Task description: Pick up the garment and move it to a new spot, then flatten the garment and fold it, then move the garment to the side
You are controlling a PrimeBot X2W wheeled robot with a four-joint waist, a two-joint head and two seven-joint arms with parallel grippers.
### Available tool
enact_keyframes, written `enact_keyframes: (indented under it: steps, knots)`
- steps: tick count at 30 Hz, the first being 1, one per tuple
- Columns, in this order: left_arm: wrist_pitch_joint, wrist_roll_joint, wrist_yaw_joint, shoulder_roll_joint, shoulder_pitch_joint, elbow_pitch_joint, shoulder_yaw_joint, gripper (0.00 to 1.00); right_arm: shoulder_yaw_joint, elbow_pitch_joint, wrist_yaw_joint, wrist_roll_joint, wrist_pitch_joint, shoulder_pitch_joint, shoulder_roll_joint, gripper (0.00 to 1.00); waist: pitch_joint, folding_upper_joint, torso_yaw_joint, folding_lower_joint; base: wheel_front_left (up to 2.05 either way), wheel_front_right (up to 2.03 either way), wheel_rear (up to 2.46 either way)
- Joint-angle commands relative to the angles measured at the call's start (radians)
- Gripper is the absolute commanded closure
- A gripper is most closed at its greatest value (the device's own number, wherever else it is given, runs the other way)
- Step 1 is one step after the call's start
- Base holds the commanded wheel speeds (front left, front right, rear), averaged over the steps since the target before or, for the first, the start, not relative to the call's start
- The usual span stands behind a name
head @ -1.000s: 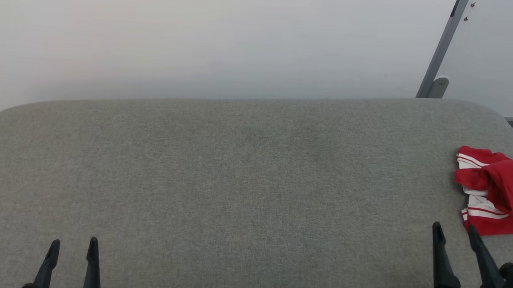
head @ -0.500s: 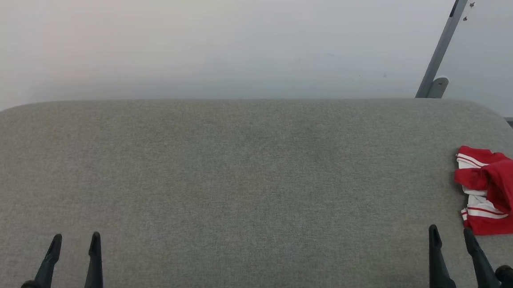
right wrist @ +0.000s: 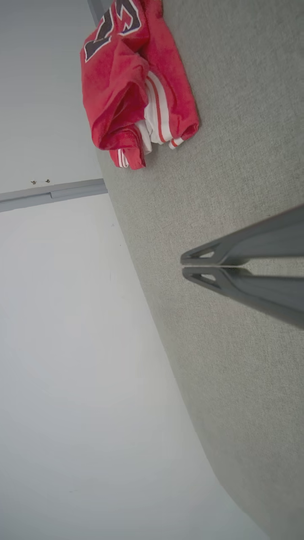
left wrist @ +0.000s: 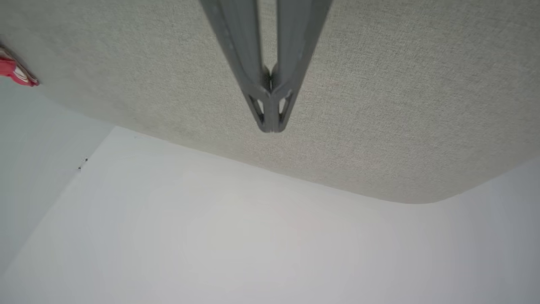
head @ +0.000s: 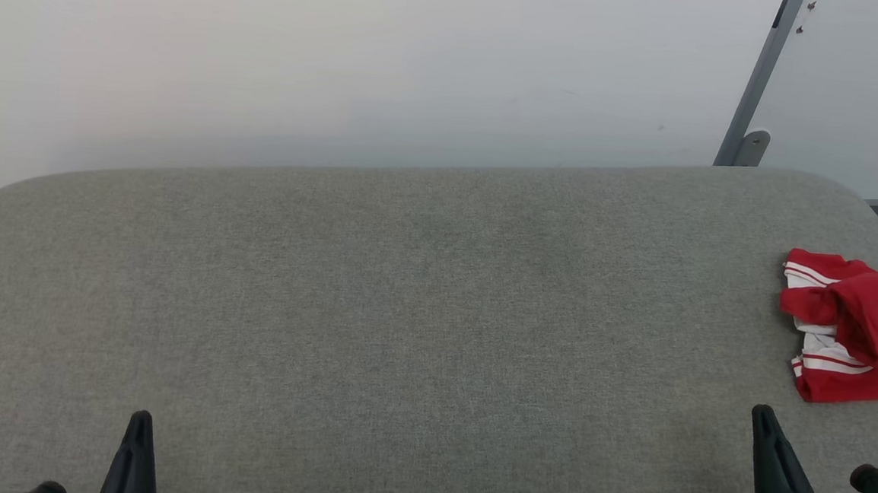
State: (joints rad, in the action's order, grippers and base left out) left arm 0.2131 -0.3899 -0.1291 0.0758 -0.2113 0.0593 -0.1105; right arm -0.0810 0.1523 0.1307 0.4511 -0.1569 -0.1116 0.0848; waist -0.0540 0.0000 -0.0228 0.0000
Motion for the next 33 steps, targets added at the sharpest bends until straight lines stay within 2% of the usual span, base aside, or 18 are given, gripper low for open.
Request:
enact_keyframes:
  steps: [1, 20, 33]
  knots:
    - [-0.008, -0.04, 0.0, 0.007, 0.031, -0.009, 0.0, 1.0, -0.005, -0.011, 0.0, 0.034, 0.01, 0.029, 0.002, 1.0, 0.0, 0.0, 0.0, 0.0, 0.0, 0.0, 0.0]
    - [-0.085, -0.345, -0.001, 0.003, 0.107, 0.04, 0.003, 1.0, -0.011, 0.013, 0.0, 0.321, 0.075, 0.08, -0.007, 1.0, 0.01, 0.0, 0.004, 0.0, 0.0, 0.0, 0.0]
    - [-0.128, -0.505, -0.001, 0.0, 0.147, 0.066, 0.004, 1.0, -0.015, 0.027, 0.0, 0.473, 0.111, 0.106, -0.012, 1.0, 0.016, 0.0, 0.006, 0.0, 0.0, 0.0, 0.0]
